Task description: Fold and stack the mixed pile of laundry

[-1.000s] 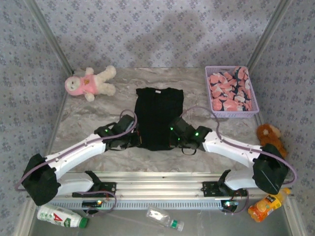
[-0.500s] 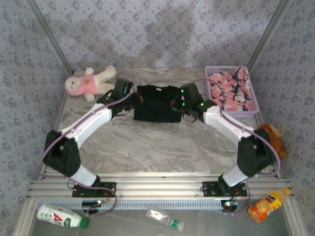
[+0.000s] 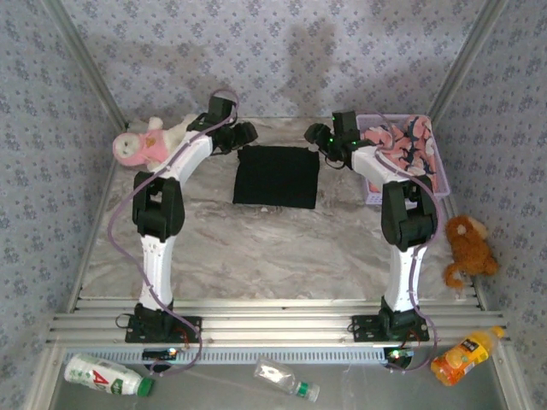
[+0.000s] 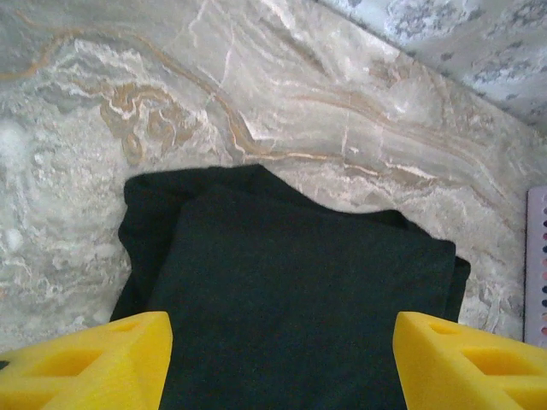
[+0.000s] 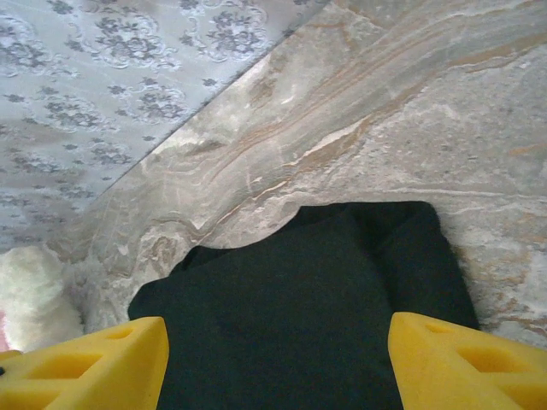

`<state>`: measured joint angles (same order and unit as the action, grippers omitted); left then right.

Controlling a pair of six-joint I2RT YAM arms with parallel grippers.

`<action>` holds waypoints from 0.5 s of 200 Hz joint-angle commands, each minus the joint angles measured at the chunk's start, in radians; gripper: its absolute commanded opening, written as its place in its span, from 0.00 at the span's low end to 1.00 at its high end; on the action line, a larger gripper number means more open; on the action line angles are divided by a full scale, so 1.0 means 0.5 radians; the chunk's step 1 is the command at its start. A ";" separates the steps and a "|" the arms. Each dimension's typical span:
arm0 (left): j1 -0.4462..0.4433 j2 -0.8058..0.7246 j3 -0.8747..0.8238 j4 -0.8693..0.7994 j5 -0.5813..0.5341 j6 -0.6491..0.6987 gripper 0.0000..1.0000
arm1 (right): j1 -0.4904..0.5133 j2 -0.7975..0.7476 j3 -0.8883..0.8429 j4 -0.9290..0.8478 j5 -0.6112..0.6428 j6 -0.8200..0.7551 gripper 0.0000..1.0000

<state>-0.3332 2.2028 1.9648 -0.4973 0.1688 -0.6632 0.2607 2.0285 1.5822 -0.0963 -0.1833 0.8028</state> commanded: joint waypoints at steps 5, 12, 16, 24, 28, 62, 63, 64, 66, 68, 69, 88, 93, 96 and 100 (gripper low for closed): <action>-0.013 -0.172 -0.216 0.065 0.103 0.016 0.68 | 0.040 -0.071 -0.042 0.002 -0.095 -0.146 0.70; -0.015 -0.207 -0.290 0.113 0.137 0.005 0.68 | 0.040 -0.075 -0.072 -0.017 -0.094 -0.168 0.69; -0.017 -0.230 -0.337 0.138 0.157 -0.002 0.67 | 0.043 -0.073 -0.086 -0.033 -0.097 -0.184 0.69; -0.025 -0.282 -0.441 0.204 0.188 -0.019 0.66 | 0.048 -0.067 -0.120 -0.045 -0.112 -0.223 0.68; -0.029 -0.311 -0.496 0.240 0.203 -0.027 0.66 | 0.053 -0.063 -0.136 -0.052 -0.109 -0.242 0.67; -0.093 -0.525 -0.958 0.539 0.274 -0.132 0.66 | 0.086 0.025 -0.233 -0.121 -0.076 -0.330 0.53; -0.094 -0.530 -0.971 0.547 0.277 -0.139 0.66 | 0.086 0.029 -0.234 -0.124 -0.077 -0.330 0.53; -0.097 -0.535 -0.984 0.555 0.281 -0.143 0.66 | 0.089 0.031 -0.236 -0.125 -0.078 -0.330 0.52; -0.101 -0.540 -1.006 0.572 0.286 -0.149 0.65 | 0.091 0.038 -0.237 -0.127 -0.074 -0.331 0.51; -0.107 -0.548 -1.026 0.590 0.288 -0.158 0.65 | 0.093 0.047 -0.239 -0.130 -0.075 -0.330 0.49; -0.110 -0.550 -1.038 0.597 0.288 -0.160 0.66 | 0.095 0.052 -0.240 -0.131 -0.074 -0.330 0.49; -0.158 -0.563 -1.179 0.682 0.273 -0.186 0.66 | 0.140 0.113 -0.238 -0.169 -0.051 -0.402 0.41; -0.167 -0.554 -1.205 0.697 0.271 -0.195 0.65 | 0.156 0.128 -0.238 -0.184 -0.036 -0.417 0.39; -0.170 -0.546 -1.219 0.705 0.272 -0.205 0.65 | 0.164 0.133 -0.235 -0.199 -0.022 -0.425 0.37; -0.172 -0.534 -1.237 0.712 0.274 -0.219 0.65 | 0.173 0.142 -0.237 -0.221 -0.001 -0.432 0.36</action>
<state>-0.3977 1.9526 1.3998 -0.2432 0.2825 -0.7284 0.3134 2.0529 1.4723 -0.1425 -0.2142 0.6502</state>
